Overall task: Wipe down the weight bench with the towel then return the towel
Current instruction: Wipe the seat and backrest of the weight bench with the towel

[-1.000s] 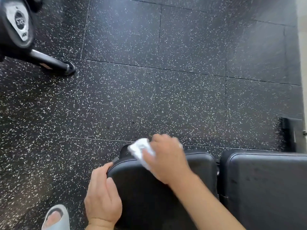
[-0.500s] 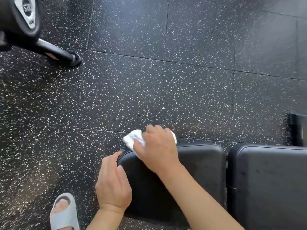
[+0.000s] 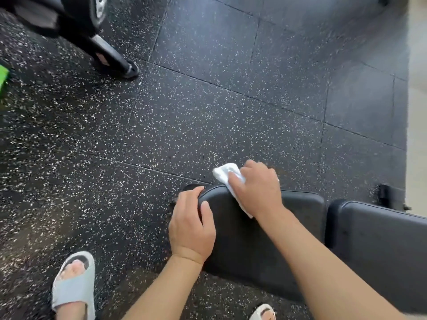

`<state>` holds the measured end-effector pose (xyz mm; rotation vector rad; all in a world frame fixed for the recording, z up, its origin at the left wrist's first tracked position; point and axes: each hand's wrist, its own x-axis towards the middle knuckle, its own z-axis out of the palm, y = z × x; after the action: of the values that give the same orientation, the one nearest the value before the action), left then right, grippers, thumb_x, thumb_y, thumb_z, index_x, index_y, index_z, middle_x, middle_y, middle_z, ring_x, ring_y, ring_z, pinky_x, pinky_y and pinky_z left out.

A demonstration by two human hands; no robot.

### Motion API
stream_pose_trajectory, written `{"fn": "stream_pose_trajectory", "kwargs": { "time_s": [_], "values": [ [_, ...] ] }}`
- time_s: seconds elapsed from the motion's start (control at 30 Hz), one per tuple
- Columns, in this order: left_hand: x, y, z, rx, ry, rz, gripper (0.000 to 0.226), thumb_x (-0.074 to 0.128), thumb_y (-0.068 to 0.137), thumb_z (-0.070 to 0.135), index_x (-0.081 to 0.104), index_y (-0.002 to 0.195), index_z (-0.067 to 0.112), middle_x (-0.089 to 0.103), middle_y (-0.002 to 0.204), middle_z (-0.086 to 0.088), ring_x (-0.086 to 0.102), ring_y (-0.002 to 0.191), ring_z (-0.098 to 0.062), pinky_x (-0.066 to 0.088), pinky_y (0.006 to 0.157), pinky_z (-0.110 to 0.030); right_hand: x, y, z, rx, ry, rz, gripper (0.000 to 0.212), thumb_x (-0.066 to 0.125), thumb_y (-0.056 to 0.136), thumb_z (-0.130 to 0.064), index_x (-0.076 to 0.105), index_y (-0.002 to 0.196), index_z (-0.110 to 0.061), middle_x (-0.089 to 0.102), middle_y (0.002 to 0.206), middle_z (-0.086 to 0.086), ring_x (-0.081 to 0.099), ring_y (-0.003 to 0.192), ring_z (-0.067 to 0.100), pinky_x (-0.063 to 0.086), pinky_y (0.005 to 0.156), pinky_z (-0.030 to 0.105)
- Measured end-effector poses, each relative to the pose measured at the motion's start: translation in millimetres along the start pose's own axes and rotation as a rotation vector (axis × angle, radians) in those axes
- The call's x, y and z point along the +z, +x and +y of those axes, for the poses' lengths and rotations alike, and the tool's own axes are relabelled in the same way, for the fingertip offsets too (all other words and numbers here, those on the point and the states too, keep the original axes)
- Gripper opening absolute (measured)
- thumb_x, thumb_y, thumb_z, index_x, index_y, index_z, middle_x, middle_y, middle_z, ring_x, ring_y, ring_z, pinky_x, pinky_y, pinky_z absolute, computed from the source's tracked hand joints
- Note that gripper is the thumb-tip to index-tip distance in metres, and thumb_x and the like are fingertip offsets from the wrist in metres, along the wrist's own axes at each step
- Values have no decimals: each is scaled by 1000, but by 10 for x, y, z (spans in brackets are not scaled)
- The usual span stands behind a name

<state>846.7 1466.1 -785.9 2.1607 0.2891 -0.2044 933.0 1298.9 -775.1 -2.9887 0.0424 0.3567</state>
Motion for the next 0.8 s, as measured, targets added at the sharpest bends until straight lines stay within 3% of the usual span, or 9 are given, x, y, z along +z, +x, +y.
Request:
{"fn": "stream_pose_trajectory", "kwargs": {
  "time_s": [0.13,0.23,0.33,0.43,0.53,0.6,0.7,0.8],
  "values": [
    [-219,-223,-256,-187,-205,-151,54,33,103,49,52,147,24,53,137,20,50,129,-2,38,107,-24,130,0,-742,-225,-79,-8,42,47,89,-46,46,57,-20,40,71,-6,38,71,22,28,68,37],
    [-489,-516,-635,-225,-163,-158,33,40,107,31,58,135,30,59,127,20,56,121,-1,46,105,-30,166,-144,-1023,-437,-175,28,41,58,88,-43,62,57,-16,50,73,-5,47,74,25,34,69,38],
    [-729,-638,-855,-272,-132,-106,30,44,107,18,60,127,31,58,121,20,56,113,1,48,97,-29,153,-471,-1176,-633,-245,62,35,62,91,-42,68,66,-17,54,81,-2,49,82,27,35,75,42],
    [-908,-607,-914,-264,-134,-60,27,44,105,17,61,124,29,59,117,17,58,109,-4,48,89,-29,438,-1158,-1169,-1049,-463,-156,15,71,85,-35,70,75,-24,56,81,-4,49,83,24,29,79,41],
    [-1032,-526,-880,-174,-118,-51,26,46,104,16,61,123,26,57,112,17,57,105,-4,48,88,-28,533,-1512,-778,-1336,-694,-310,16,65,83,-36,72,72,-28,61,85,-9,54,90,20,35,88,39],
    [-1083,-501,-853,-140,-116,-40,26,46,104,15,61,123,24,57,111,16,56,105,-5,47,88,-27,415,-1402,-645,-1395,-618,-289,18,60,87,-30,75,78,-25,62,95,-6,51,95,22,43,93,40],
    [-1096,-534,-821,-122,-140,-57,28,46,103,14,61,124,23,57,114,15,55,108,-5,49,91,-27,251,-1160,-833,-1349,-402,-201,17,66,91,-32,72,79,-21,60,98,-2,51,94,24,46,88,42],
    [-1118,-608,-858,-134,-152,-50,27,47,103,13,61,124,22,57,114,15,55,109,-6,51,92,-30,269,-797,-1129,-978,-217,-22,26,69,86,-37,64,68,-19,53,81,-1,50,80,26,43,72,43]
  ]
}}
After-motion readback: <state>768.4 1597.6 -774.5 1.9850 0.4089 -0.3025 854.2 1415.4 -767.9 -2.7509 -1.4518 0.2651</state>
